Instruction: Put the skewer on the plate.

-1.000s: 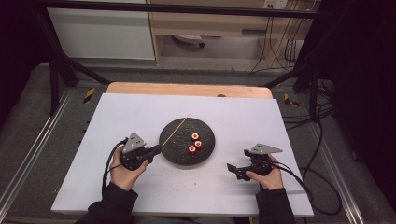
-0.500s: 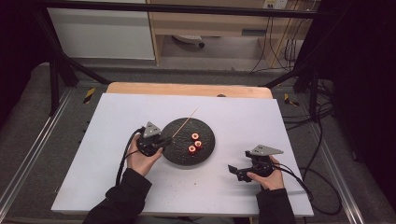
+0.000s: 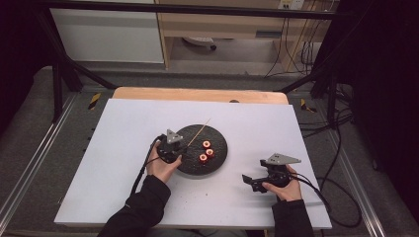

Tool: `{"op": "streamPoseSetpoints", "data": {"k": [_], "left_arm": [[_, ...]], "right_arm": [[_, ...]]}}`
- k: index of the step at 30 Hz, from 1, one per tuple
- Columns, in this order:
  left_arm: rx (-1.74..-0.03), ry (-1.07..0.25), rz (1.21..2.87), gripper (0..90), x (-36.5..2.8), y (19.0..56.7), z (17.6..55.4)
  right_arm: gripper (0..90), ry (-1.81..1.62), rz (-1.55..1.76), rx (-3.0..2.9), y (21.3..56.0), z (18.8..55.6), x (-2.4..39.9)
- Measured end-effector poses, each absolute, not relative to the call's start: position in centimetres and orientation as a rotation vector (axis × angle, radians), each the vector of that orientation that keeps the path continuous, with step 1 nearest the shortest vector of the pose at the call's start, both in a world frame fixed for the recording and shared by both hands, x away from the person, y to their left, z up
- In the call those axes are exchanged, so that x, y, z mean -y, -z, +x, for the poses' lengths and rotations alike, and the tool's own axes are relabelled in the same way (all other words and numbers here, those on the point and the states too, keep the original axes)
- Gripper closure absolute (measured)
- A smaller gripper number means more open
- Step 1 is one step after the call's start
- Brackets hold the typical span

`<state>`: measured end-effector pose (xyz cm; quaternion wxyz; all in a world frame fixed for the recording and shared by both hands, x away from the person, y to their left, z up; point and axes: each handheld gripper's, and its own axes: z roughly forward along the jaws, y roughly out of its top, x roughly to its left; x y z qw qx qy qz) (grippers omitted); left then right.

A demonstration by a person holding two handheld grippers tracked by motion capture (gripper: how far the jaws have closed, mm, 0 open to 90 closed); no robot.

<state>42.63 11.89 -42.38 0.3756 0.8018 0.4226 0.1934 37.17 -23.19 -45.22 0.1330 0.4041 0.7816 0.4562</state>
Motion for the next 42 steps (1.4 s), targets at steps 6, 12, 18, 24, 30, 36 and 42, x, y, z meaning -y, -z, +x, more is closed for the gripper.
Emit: {"op": "streamPoseSetpoints", "data": {"k": [6,12,18,24,30,36,42], "left_arm": [[-1.083,-0.489,2.089,88.3,-11.1,43.3,42.5],[-1.094,-0.485,2.101,88.3,-10.7,43.7,42.5],[-1.086,-0.469,2.102,86.1,-10.7,43.8,42.5],[-1.042,-0.43,2.103,74.8,-11.6,43.3,42.0],[-0.993,-0.391,2.109,56.4,-13.6,42.3,41.2],[-0.935,-0.395,2.116,42.9,-16.1,41.5,40.1],[-0.914,-0.401,2.11,27.9,-18.9,41.4,38.8]], "right_arm": [[1.5,-1.325,1.171,-2.272,45.3,37.2,23.1],[1.5,-1.323,1.17,-2.275,45.4,37.2,23.1],[1.5,-1.321,1.173,-2.273,45.3,37.1,23.1],[1.5,-1.318,1.174,-2.271,45.4,37.2,23.1],[1.5,-1.318,1.175,-2.267,45.3,37.1,23.1],[1.4,-1.315,1.17,-2.272,45.4,37.1,23.1],[1.3,-1.315,1.173,-2.273,45.3,37.1,23.1]]}}
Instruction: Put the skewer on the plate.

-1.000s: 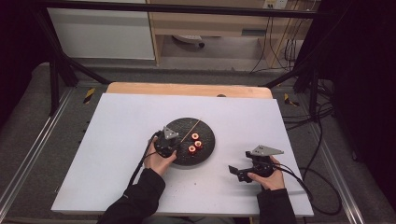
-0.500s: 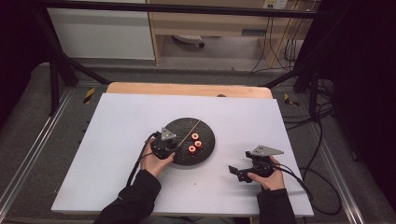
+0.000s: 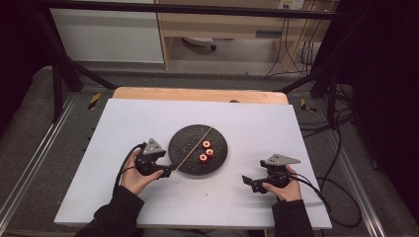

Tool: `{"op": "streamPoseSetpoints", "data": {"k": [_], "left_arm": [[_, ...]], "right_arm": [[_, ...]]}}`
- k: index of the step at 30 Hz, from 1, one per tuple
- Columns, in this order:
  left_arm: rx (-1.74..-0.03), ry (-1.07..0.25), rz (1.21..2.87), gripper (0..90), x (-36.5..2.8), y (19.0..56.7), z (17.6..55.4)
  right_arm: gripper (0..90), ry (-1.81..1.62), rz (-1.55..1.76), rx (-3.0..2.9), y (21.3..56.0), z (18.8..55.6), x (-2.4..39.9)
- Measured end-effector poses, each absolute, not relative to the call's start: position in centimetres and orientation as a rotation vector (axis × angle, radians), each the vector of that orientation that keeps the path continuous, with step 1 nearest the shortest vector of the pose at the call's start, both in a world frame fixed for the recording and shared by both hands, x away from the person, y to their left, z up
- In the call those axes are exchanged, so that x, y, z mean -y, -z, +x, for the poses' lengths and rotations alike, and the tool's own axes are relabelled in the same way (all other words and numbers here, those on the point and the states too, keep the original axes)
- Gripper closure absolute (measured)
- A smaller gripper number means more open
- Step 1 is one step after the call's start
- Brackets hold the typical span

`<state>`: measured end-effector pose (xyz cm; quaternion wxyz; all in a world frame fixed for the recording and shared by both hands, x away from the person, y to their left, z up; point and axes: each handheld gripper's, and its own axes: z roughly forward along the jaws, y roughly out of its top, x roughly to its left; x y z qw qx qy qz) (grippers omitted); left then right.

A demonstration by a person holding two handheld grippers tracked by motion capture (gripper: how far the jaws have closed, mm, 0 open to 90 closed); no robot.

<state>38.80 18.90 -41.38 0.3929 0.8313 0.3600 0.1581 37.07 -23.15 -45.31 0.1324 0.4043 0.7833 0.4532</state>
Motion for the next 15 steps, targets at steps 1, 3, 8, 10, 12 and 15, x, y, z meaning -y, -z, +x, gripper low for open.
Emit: {"op": "streamPoseSetpoints", "data": {"k": [1,3,8,10,12,15], "left_arm": [[-0.908,-0.407,2.109,25.6,-19.3,41.5,38.5],[-0.914,-0.412,2.11,20.7,-20.2,41.8,38.0],[-0.917,-0.437,2.1,11.3,-22.3,42.7,36.9],[-0.928,-0.44,2.093,9.6,-23.1,43.0,36.5],[-0.939,-0.443,2.083,8.0,-23.7,43.3,36.2],[-0.948,-0.447,2.064,7.3,-24.7,43.9,35.7]], "right_arm": [[1.3,-1.316,1.17,-2.273,45.3,37.1,23.2],[1.3,-1.315,1.168,-2.276,45.3,37.0,23.2],[0.9,-1.311,1.164,-2.286,45.3,37.0,23.2],[0.7,-1.311,1.171,-2.289,45.3,36.9,23.1],[0.6,-1.307,1.163,-2.293,45.3,36.9,23.2],[0.6,-1.3,1.157,-2.299,45.3,36.9,23.2]]}}
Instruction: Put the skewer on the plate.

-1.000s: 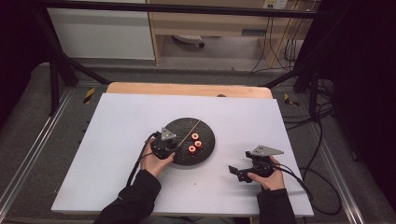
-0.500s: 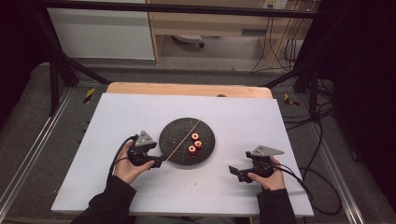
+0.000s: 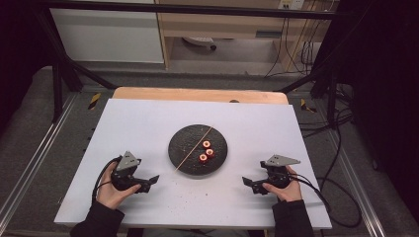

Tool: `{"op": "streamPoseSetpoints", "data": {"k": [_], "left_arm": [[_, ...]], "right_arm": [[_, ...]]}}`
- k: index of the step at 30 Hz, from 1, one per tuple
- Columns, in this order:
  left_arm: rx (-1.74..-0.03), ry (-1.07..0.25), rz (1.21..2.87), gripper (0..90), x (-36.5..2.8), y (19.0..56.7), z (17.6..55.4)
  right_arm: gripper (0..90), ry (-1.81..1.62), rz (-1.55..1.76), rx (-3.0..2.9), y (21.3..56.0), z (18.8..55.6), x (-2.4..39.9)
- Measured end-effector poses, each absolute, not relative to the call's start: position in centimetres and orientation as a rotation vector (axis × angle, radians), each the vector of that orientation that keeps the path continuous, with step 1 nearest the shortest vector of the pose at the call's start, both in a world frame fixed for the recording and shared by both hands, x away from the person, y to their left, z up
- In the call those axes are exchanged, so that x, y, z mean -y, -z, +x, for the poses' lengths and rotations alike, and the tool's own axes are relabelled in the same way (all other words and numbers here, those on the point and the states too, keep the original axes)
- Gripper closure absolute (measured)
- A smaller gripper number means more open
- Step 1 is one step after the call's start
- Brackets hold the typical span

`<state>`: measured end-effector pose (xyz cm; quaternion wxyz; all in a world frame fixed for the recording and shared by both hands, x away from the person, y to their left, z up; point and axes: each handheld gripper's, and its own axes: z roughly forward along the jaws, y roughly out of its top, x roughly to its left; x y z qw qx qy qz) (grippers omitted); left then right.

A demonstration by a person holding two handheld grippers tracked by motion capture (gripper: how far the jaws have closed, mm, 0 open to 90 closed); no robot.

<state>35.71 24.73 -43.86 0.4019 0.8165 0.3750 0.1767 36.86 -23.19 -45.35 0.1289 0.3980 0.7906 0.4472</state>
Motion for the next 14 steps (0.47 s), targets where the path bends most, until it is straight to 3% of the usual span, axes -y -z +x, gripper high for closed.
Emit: {"op": "streamPoseSetpoints", "data": {"k": [14], "left_arm": [[-0.97,-0.447,2.041,6.6,-27.0,45.0,34.8]], "right_arm": [[0.6,-1.286,1.149,-2.328,45.6,36.7,23.3]]}}
